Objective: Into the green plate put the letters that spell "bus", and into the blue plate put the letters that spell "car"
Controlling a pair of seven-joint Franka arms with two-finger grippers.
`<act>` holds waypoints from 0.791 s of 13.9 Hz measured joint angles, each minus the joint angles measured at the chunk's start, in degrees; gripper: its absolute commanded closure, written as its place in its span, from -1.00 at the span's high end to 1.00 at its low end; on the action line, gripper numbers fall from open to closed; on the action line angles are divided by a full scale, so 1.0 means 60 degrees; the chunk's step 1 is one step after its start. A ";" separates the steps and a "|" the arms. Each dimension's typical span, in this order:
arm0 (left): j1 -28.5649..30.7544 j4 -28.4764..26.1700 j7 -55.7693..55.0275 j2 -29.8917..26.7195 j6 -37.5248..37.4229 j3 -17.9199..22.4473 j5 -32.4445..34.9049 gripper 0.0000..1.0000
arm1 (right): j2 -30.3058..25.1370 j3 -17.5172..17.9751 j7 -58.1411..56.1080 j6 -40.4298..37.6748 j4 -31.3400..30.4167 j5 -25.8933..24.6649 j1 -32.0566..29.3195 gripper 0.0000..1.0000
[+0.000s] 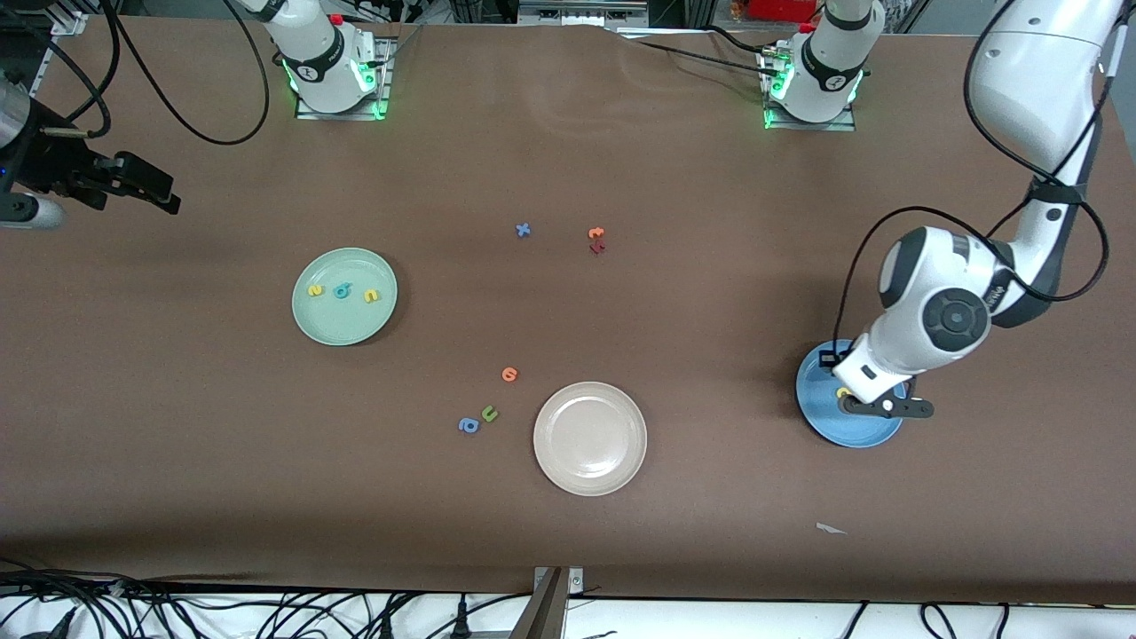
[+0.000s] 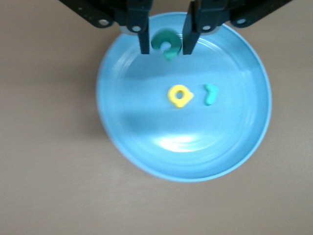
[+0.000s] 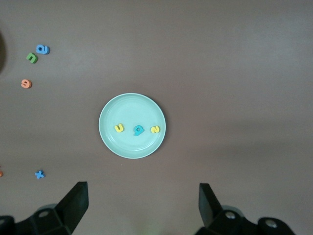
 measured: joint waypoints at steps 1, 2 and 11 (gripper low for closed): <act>0.0114 0.0133 0.0074 0.0099 0.0023 -0.0010 0.0000 1.00 | -0.0085 0.0002 -0.0012 0.0011 -0.0102 -0.0002 -0.0100 1.00; 0.0139 0.0353 0.0084 0.0134 0.0015 -0.0029 0.0000 1.00 | -0.0100 0.0002 -0.0042 0.0005 -0.0140 -0.0003 -0.0156 1.00; 0.0144 0.2545 0.0408 -0.0610 -0.4034 -0.0228 -0.0631 1.00 | 0.0048 0.0103 -0.0411 -0.0058 -0.0015 -0.0429 -0.0172 1.00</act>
